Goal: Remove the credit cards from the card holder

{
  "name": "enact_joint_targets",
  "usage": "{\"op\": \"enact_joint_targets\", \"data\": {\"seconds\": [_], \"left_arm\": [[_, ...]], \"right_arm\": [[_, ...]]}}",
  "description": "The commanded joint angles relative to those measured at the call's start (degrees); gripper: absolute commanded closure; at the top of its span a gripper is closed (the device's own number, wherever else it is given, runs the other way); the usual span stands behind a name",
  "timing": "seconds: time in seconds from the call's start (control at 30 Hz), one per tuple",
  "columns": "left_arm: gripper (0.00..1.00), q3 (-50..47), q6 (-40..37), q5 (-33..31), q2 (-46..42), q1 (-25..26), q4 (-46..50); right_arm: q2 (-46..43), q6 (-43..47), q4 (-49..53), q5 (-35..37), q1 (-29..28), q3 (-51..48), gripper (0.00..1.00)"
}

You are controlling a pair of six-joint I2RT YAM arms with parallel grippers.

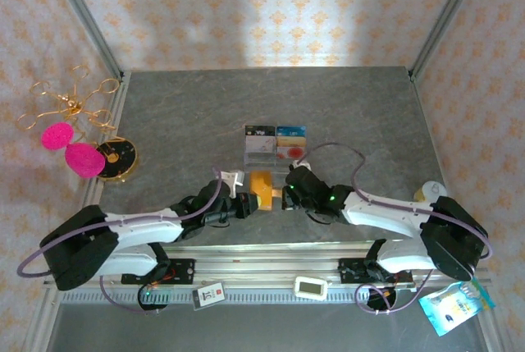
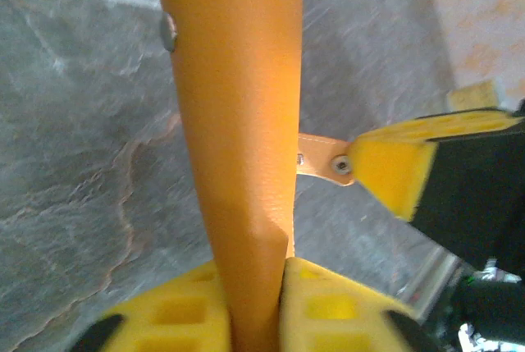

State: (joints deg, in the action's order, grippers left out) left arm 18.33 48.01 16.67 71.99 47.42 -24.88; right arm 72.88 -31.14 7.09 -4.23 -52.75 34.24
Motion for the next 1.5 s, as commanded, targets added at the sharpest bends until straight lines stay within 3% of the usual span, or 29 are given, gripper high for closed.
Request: {"op": "enact_joint_targets", "data": {"seconds": [0.0,0.17,0.33,0.53,0.77,0.93,1.13,1.37,1.47], "left_arm": [[0.58,2.52,2.00,2.96,3.61,-1.58,2.53],[0.37,-0.70,3.70,1.16,-0.51,-3.61,2.19],[0.21,-0.92,0.68,-11.41,-14.37,-3.89,12.04],[0.17,1.20,-4.03,-19.47,-24.84,-6.00,21.07],[0.15,3.21,-8.15,-20.25,-28.13,-7.33,24.83],[0.19,1.91,-8.92,-16.52,-27.42,-7.52,22.60],[0.39,0.06,-8.31,-10.05,-22.20,-7.52,16.50],[0.58,0.38,-7.37,-4.91,-12.32,-7.43,9.31],[0.63,1.55,-7.69,-4.67,-8.94,-7.44,9.36]], "right_arm": [[-1.29,-1.24,-3.15,-0.41,0.28,-0.72,1.00],[-1.78,-0.65,-2.33,-1.21,0.21,-0.31,1.00],[-2.62,-0.73,-0.37,-3.14,-1.47,4.96,1.00],[0.73,-3.94,-0.65,-4.79,-5.17,13.54,1.00],[3.58,-8.98,0.63,-0.28,-8.15,17.30,1.00],[2.37,-12.36,5.51,6.36,-7.35,13.20,1.00],[1.67,-14.00,5.87,10.73,-2.60,1.91,1.00],[6.38,-12.18,3.04,11.70,-1.76,0.03,1.00],[7.26,-11.64,4.39,12.03,-1.56,1.11,0.91]]}}
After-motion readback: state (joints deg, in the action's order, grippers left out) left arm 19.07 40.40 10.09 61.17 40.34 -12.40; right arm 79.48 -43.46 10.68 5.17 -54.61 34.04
